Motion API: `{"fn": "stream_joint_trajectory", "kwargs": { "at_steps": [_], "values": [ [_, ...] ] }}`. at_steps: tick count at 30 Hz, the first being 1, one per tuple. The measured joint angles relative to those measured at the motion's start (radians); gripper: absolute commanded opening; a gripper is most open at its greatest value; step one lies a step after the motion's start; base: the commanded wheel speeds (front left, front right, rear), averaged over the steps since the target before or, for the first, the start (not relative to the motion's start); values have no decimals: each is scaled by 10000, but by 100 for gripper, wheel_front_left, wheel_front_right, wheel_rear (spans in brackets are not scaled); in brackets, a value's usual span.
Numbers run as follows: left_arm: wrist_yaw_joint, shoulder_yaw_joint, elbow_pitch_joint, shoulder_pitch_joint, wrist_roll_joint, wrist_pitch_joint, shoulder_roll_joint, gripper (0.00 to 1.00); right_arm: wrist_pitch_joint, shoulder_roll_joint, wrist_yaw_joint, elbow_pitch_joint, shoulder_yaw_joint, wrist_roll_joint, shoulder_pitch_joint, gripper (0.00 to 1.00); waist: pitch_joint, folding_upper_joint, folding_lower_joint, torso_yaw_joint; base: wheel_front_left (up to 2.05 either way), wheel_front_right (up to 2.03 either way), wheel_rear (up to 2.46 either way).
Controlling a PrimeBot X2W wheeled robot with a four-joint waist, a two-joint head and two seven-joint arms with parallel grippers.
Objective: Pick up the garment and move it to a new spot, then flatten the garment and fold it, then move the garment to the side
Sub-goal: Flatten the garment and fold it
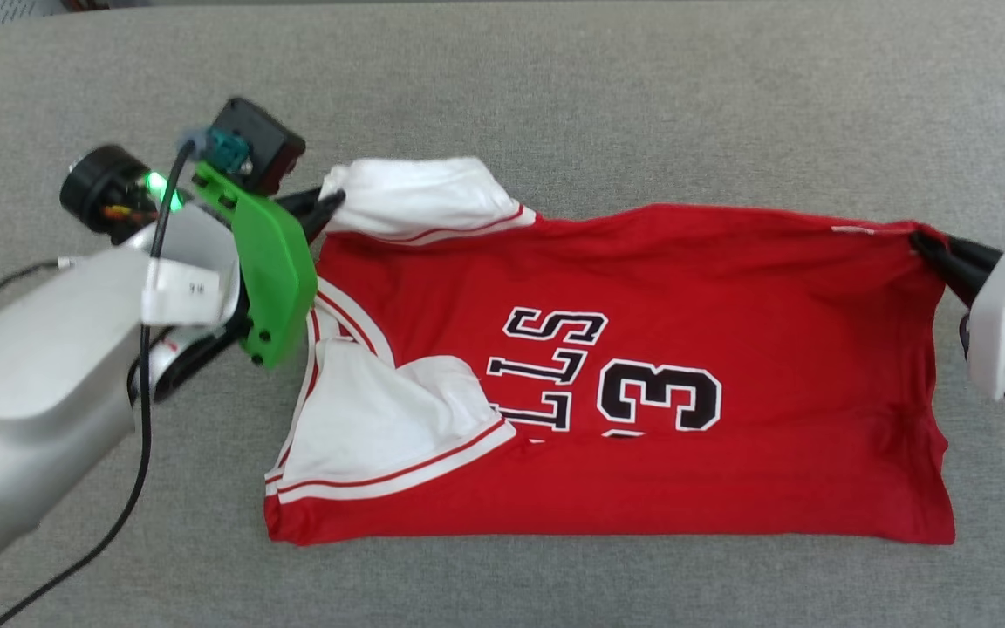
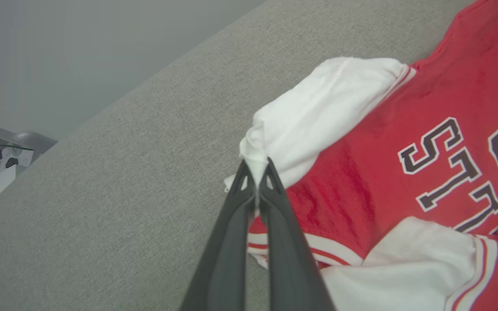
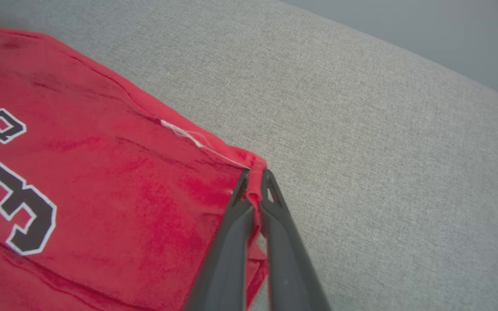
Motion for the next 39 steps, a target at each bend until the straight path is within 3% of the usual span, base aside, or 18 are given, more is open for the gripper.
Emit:
{"fn": "stream_joint_trajectory", "kwargs": {
  "at_steps": [11,19,26,27,28,33,39],
  "values": [
    [1438,-297,-1958,3208,-481,-472,968,0,-596,-142,0,-1256,-851,-111,3238,0,-1232,0,0,48,0,0,0],
    [1720,-387,-2017,4605,-717,-616,993,0,-500,207,0,-1726,-1733,-123,5186,0,-1441,0,0,103,0,0,0],
    [1693,-372,-1233,4914,-972,-917,583,0,-180,823,0,-1478,-1908,-165,5639,0,-1153,0,0,69,0,0,0],
    [1724,-336,-1118,4935,-972,-1060,533,33,-180,874,0,-1465,-1912,-171,5638,35,-1141,0,0,62,0,0,0],
    [1795,-268,-1005,4968,-976,-1271,476,100,-182,934,0,-1463,-1942,-171,5637,100,-1145,0,0,53,0,0,0],
    [2339,301,-884,5238,-1005,-2644,347,100,-184,957,0,-1804,-2370,217,5639,100,-1335,0,0,39,0,0,0],
    [3678,1081,-1085,5586,-587,-4192,355,100,35,754,0,-2615,-3655,1344,5829,100,-1657,0,0,95,0,0,0]
  ]
}}
